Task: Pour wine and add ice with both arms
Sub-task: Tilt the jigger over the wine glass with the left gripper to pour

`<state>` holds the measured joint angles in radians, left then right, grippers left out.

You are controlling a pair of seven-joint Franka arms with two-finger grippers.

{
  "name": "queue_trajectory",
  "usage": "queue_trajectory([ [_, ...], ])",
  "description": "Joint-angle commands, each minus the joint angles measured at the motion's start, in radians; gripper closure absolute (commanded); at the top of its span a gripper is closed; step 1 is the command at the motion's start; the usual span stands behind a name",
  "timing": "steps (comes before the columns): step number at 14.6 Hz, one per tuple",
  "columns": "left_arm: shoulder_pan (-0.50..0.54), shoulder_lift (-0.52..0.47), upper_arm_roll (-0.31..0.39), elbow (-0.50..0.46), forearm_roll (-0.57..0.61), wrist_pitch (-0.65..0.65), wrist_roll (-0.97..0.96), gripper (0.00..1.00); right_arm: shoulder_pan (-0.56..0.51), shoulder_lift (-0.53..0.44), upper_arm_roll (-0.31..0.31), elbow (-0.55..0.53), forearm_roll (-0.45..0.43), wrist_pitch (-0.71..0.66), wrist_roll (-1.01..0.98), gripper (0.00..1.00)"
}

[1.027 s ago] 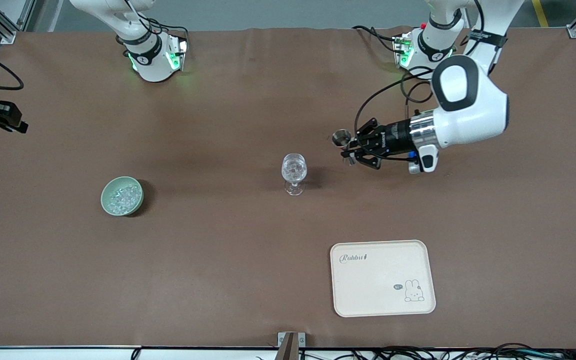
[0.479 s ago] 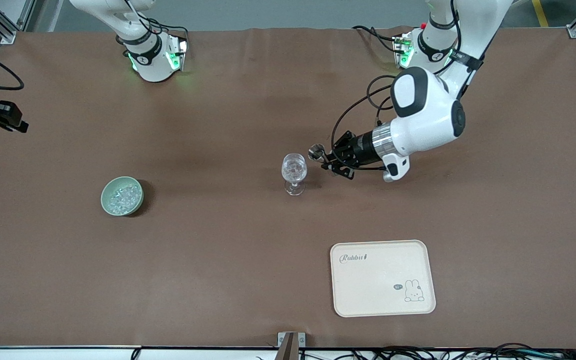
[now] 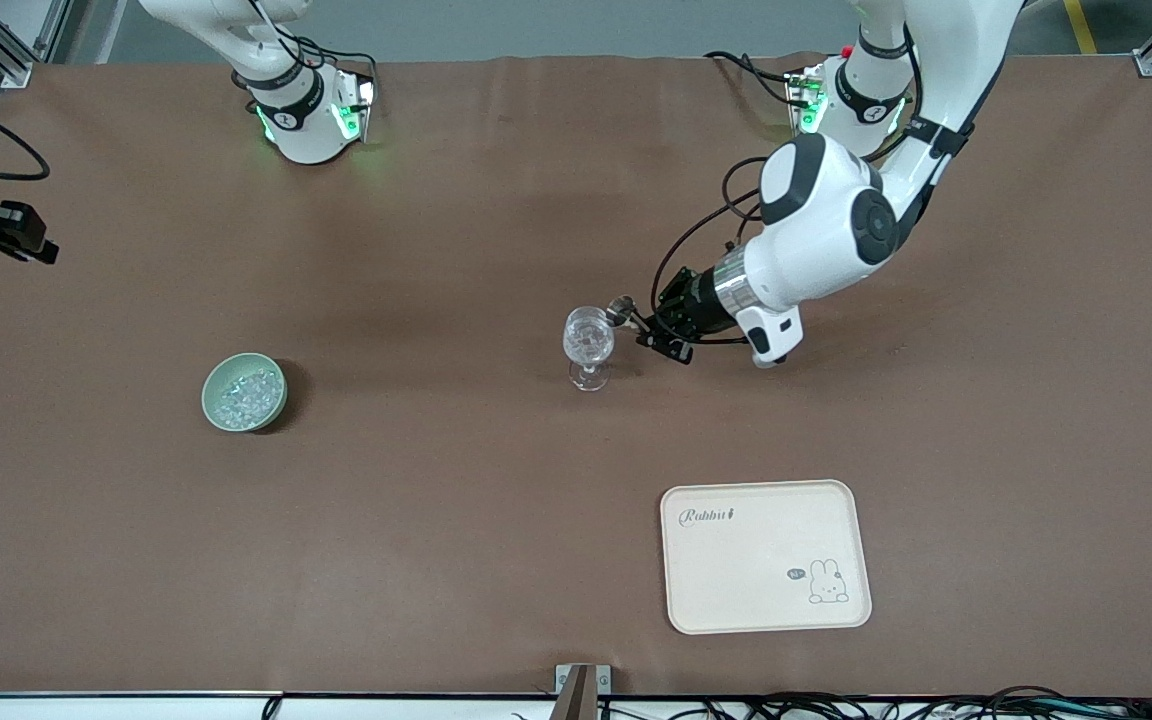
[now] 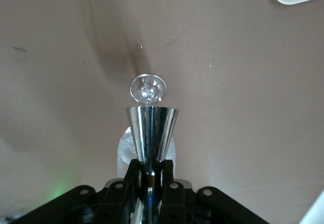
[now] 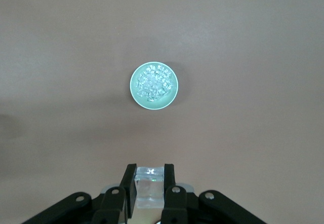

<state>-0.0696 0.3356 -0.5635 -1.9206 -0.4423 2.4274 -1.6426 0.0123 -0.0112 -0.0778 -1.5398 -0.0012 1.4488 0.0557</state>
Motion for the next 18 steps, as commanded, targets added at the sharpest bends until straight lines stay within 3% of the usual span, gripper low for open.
queue_trajectory([
  [1, -0.006, 0.056, -0.025, 0.054, 0.120, 0.002, -0.095, 1.00, -0.011, -0.006, 0.006, -0.006, 0.010, -0.004, 0.000, 0.99],
  [8, -0.016, 0.060, -0.042, 0.081, 0.292, -0.005, -0.203, 1.00, -0.011, -0.006, 0.006, -0.006, 0.010, -0.004, 0.000, 0.99],
  [18, -0.030, 0.056, -0.069, 0.094, 0.431, -0.051, -0.232, 1.00, -0.011, -0.006, 0.004, -0.006, 0.010, -0.002, -0.002, 0.99],
])
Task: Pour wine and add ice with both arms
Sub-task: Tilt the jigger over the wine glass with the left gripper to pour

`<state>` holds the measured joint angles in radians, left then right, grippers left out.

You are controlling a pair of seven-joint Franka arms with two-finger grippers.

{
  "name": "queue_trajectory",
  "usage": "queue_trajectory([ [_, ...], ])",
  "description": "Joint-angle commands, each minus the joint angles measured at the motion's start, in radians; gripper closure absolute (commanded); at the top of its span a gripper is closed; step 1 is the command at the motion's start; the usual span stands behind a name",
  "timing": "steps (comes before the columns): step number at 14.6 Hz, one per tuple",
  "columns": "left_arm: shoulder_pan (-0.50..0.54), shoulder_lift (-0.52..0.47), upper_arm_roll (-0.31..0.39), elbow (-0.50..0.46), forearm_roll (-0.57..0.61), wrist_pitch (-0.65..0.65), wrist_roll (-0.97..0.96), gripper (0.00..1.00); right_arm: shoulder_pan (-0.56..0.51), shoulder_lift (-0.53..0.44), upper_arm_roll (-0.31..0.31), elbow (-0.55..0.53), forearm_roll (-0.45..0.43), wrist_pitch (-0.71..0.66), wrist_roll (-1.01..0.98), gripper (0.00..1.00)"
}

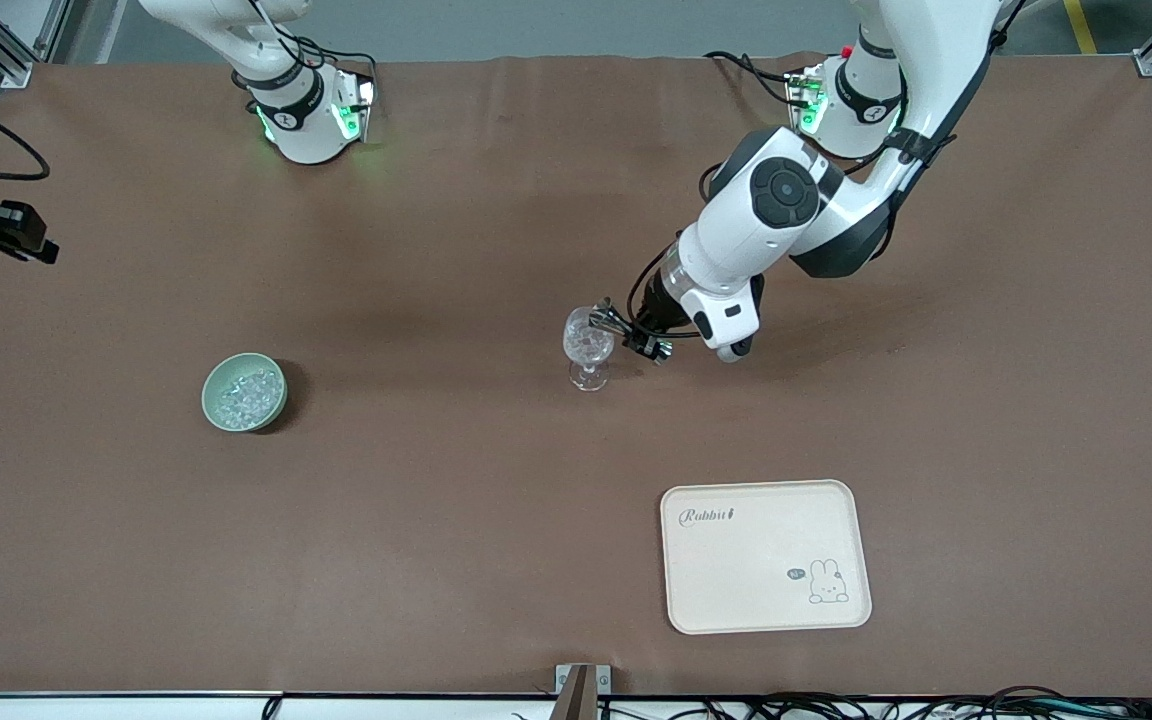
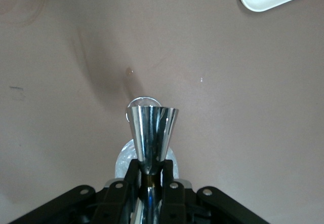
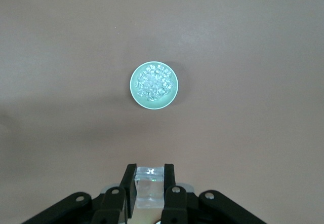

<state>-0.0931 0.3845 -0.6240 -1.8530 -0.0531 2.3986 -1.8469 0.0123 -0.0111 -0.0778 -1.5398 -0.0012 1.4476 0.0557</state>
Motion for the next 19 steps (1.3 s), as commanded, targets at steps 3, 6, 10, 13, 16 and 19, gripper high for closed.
queue_trajectory([
  [3, -0.005, 0.010, -0.022, 0.029, 0.122, -0.053, -0.071, 1.00, -0.012, -0.006, 0.006, -0.005, 0.010, 0.002, -0.010, 0.99],
  [6, -0.005, 0.010, -0.023, 0.029, 0.124, -0.053, -0.074, 1.00, -0.011, -0.006, 0.006, -0.005, 0.010, 0.002, -0.010, 0.99],
  [10, 0.012, 0.010, -0.016, 0.061, -0.020, -0.053, -0.058, 1.00, -0.012, -0.006, 0.006, -0.005, 0.010, 0.001, -0.010, 0.99],
  [13, 0.012, -0.002, 0.032, 0.078, -0.225, -0.053, 0.041, 1.00, -0.011, -0.006, 0.004, -0.005, 0.010, -0.003, -0.010, 0.99],
  [16, 0.015, -0.007, 0.076, 0.077, -0.431, -0.053, 0.184, 1.00, -0.003, -0.006, 0.012, 0.000, 0.012, -0.027, 0.003, 1.00],
  [19, 0.012, -0.022, 0.194, 0.081, -0.708, -0.044, 0.265, 1.00, 0.026, -0.006, 0.015, 0.007, 0.024, -0.030, 0.022, 1.00],
])
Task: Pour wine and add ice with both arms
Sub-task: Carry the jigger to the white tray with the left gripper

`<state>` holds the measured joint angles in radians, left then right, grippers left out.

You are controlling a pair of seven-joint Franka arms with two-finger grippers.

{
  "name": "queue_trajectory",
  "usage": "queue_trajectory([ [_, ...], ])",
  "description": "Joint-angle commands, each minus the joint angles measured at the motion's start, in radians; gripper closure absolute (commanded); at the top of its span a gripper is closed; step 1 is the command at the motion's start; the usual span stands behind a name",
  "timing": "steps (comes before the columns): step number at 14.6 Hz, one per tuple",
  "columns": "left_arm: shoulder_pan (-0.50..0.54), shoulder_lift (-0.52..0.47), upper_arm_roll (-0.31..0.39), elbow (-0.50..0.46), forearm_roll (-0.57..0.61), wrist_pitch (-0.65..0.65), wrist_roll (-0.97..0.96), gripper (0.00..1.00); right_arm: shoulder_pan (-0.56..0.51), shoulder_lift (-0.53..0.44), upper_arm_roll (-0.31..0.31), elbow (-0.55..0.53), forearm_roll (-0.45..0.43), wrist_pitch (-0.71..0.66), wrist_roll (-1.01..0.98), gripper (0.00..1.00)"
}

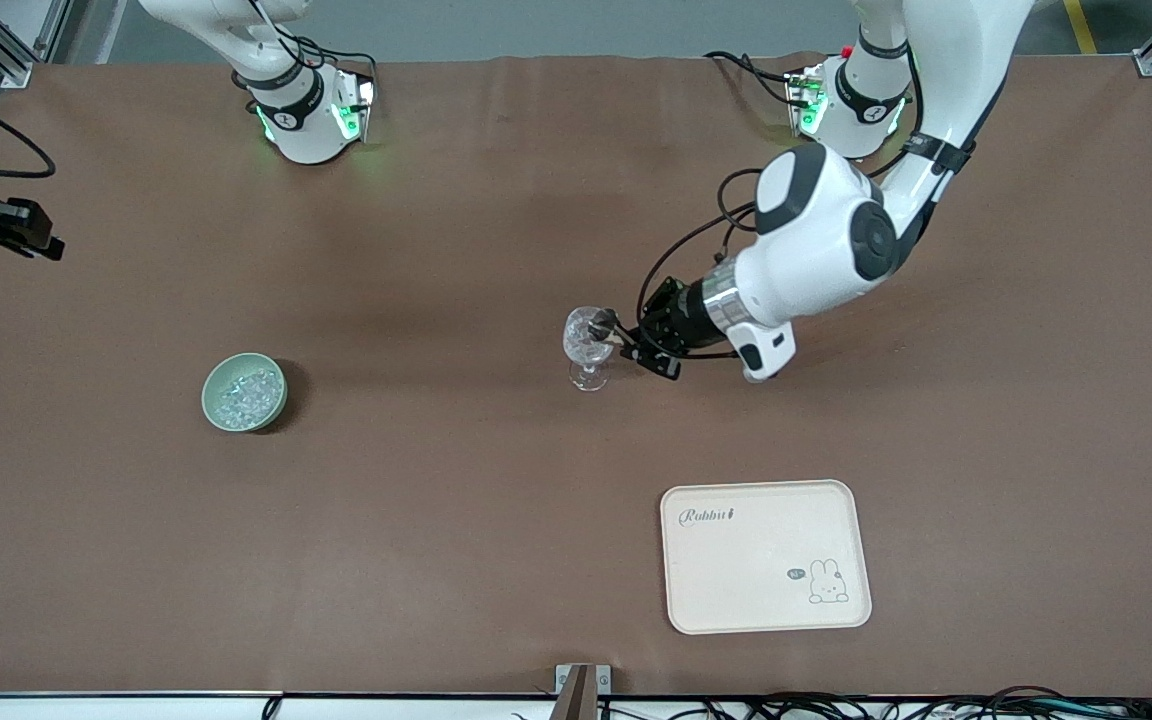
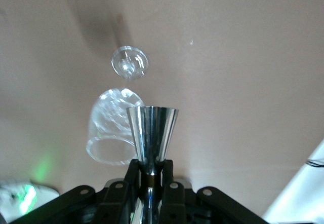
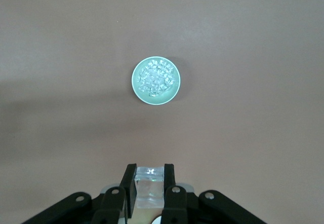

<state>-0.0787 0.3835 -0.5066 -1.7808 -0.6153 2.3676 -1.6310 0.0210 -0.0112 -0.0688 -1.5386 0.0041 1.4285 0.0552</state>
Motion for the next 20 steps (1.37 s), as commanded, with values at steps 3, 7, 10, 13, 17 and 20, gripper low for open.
queue_trajectory([
  [3, -0.007, 0.001, 0.184, 0.032, -0.404, -0.013, 0.265, 1.00, 0.025, -0.006, 0.007, 0.009, 0.088, -0.005, 0.106, 1.00],
  [7, -0.012, 0.145, 0.286, 0.144, -0.595, -0.013, 0.408, 1.00, 0.117, -0.004, 0.012, 0.041, 0.083, -0.013, 0.216, 1.00],
  [10, -0.016, 0.285, 0.342, 0.294, -0.606, -0.013, 0.407, 0.99, 0.213, -0.003, 0.014, 0.046, 0.086, -0.016, 0.339, 1.00],
  [13, -0.007, 0.414, 0.346, 0.397, -0.619, 0.025, 0.443, 0.98, 0.319, 0.000, 0.014, 0.051, 0.088, -0.008, 0.486, 1.00],
  [17, -0.006, 0.492, 0.349, 0.452, -0.777, 0.088, 0.506, 0.98, 0.482, 0.104, 0.012, 0.081, 0.082, 0.042, 0.679, 1.00],
  [20, 0.000, 0.506, 0.364, 0.426, -1.005, 0.111, 0.641, 0.98, 0.563, 0.204, 0.014, 0.127, 0.091, 0.134, 0.802, 1.00],
])
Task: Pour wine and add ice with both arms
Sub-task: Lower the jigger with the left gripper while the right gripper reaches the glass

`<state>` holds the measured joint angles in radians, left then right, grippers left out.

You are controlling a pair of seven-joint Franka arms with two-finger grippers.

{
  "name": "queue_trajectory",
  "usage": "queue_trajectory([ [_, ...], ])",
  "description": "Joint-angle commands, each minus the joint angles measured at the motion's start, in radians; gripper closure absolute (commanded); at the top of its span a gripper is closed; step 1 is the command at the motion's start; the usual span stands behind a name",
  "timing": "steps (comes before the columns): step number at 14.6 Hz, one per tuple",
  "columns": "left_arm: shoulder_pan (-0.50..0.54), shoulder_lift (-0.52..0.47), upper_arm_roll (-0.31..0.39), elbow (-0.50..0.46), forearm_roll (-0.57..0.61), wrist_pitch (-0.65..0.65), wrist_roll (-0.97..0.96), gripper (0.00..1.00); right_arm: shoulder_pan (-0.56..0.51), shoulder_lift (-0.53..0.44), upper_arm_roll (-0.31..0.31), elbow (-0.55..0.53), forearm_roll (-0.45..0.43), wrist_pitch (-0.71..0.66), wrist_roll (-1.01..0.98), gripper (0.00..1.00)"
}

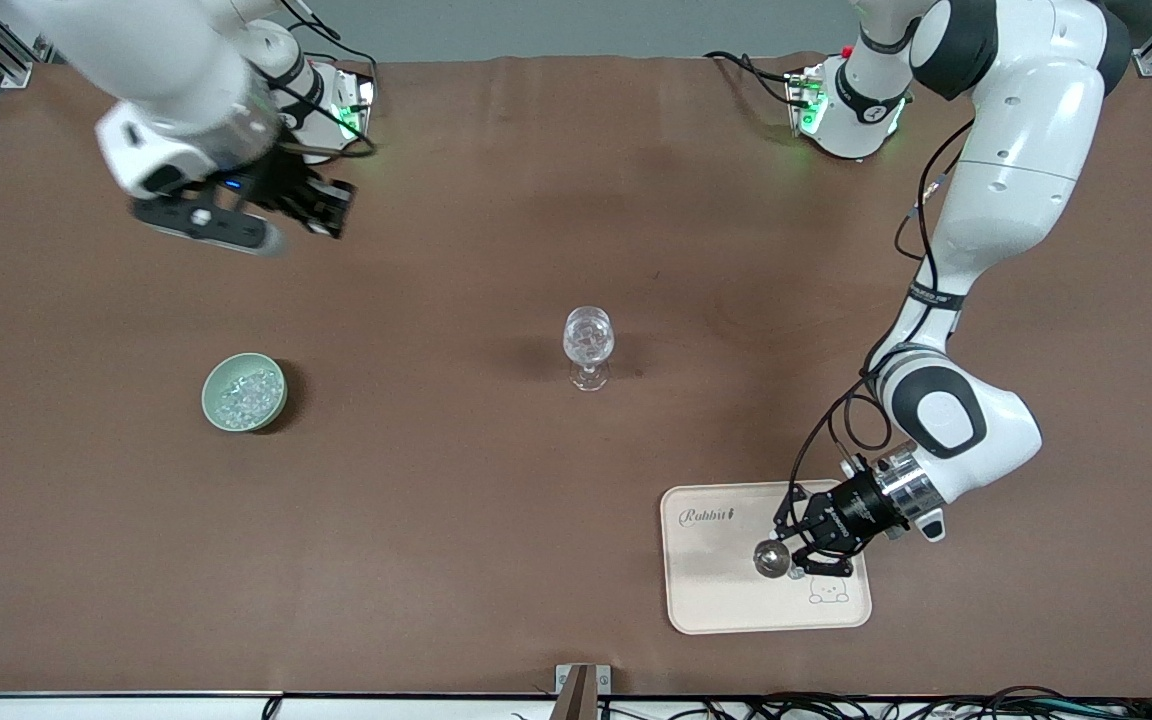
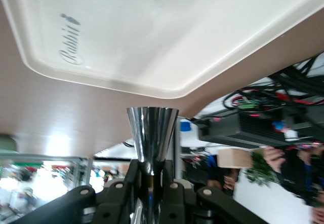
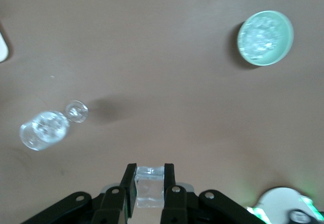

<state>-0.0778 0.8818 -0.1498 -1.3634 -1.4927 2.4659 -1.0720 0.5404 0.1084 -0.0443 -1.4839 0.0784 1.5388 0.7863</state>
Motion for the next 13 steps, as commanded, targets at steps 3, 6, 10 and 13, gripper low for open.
queue_trajectory([
  [3, 0.010, 0.008, 0.009, -0.037, -0.345, 0.013, 0.276, 0.98, 0.127, 0.152, -0.011, 0.096, 0.047, 0.086, 0.146, 1.00],
  [6, 0.016, 0.006, 0.012, -0.065, -0.356, 0.013, 0.285, 0.96, 0.170, 0.209, -0.011, 0.108, 0.058, 0.171, 0.194, 1.00],
  [10, 0.024, 0.000, 0.038, -0.123, -0.353, -0.016, 0.388, 0.94, 0.216, 0.344, -0.014, 0.181, 0.054, 0.280, 0.217, 1.00],
  [13, 0.029, -0.003, 0.039, -0.143, -0.351, -0.073, 0.418, 0.93, 0.248, 0.424, -0.016, 0.232, 0.046, 0.310, 0.231, 1.00],
])
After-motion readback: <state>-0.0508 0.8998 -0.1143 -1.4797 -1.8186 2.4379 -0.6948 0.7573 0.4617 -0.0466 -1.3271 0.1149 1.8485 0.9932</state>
